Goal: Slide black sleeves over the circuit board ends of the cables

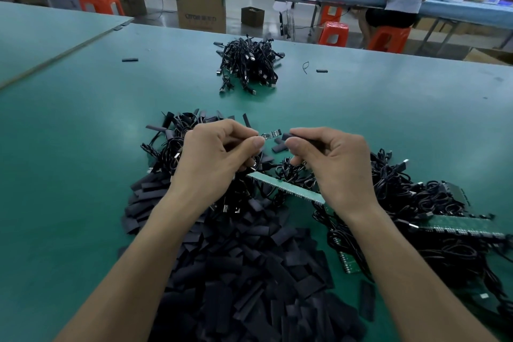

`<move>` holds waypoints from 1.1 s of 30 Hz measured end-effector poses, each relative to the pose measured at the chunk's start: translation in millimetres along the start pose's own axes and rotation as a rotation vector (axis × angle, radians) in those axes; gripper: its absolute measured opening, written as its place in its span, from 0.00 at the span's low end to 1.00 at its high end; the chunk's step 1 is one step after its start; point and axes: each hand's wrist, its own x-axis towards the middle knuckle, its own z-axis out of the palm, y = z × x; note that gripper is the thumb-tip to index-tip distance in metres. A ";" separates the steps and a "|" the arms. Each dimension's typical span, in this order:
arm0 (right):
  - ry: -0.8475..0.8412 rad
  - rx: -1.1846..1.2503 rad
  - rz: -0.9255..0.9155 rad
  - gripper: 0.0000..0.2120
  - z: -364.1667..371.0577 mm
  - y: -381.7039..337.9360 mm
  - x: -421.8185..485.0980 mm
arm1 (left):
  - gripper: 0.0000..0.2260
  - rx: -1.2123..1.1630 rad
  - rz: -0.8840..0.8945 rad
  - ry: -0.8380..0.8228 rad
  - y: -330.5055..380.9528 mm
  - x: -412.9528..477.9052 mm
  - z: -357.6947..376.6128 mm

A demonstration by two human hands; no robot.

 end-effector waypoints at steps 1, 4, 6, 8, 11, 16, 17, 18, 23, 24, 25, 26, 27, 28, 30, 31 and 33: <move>0.004 0.001 -0.003 0.06 0.1 0.5 0.0 | 0.02 -0.009 -0.003 -0.005 0.0 -0.2 0.5; 0.007 -0.009 -0.016 0.06 0.3 1.1 0.3 | 0.02 -0.027 -0.007 -0.020 -0.8 -0.3 1.6; 0.008 -0.023 -0.027 0.06 -0.1 1.0 0.5 | 0.01 -0.032 -0.003 -0.028 -1.2 -0.3 1.5; 0.002 -0.038 -0.036 0.08 -0.8 0.9 0.8 | 0.01 -0.029 0.005 -0.035 -1.7 -0.1 1.1; -0.025 -0.070 -0.046 0.11 -2.6 1.4 1.6 | 0.02 -0.032 0.007 -0.043 -2.6 0.2 0.6; -0.100 -0.056 -0.062 0.18 -8.0 0.4 2.7 | 0.02 -0.038 0.010 -0.052 -4.3 0.5 0.8; -0.110 -0.045 -0.064 0.17 -9.2 0.3 2.9 | 0.02 -0.043 0.011 -0.057 -4.5 0.2 0.9; -0.113 -0.038 -0.066 0.16 -10.4 0.8 3.1 | 0.02 -0.048 0.011 -0.065 -4.7 0.1 1.1; -0.105 -0.031 -0.073 0.15 -11.9 4.6 3.8 | 0.03 -0.081 0.002 -0.098 -5.1 -0.2 2.8; -0.105 -0.037 -0.076 0.16 -11.6 5.5 3.5 | 0.03 -0.088 -0.001 -0.098 -5.2 0.0 3.0; -0.105 -0.045 -0.080 0.16 -11.4 6.3 3.0 | 0.03 -0.093 -0.002 -0.096 -5.2 0.1 3.1; -0.106 -0.052 -0.085 0.16 -11.3 7.0 2.5 | 0.03 -0.095 0.000 -0.095 -5.4 0.0 3.4; -0.112 -0.053 -0.090 0.16 -11.1 7.4 2.0 | 0.03 -0.097 0.005 -0.098 -5.5 -0.3 3.9; -0.124 -0.050 -0.092 0.16 -10.9 7.6 1.7 | 0.03 -0.098 0.010 -0.107 -5.6 -0.7 4.7; -0.159 -0.036 -0.087 0.16 -10.4 7.9 2.0 | 0.04 -0.101 0.021 -0.125 -5.4 -1.6 6.6; -0.177 -0.028 -0.083 0.15 -10.2 8.1 2.5 | 0.04 -0.100 0.024 -0.131 -5.5 -2.2 7.5; -0.198 -0.013 -0.079 0.13 -10.0 9.0 3.5 | 0.05 -0.084 0.027 -0.141 -6.3 -2.2 8.4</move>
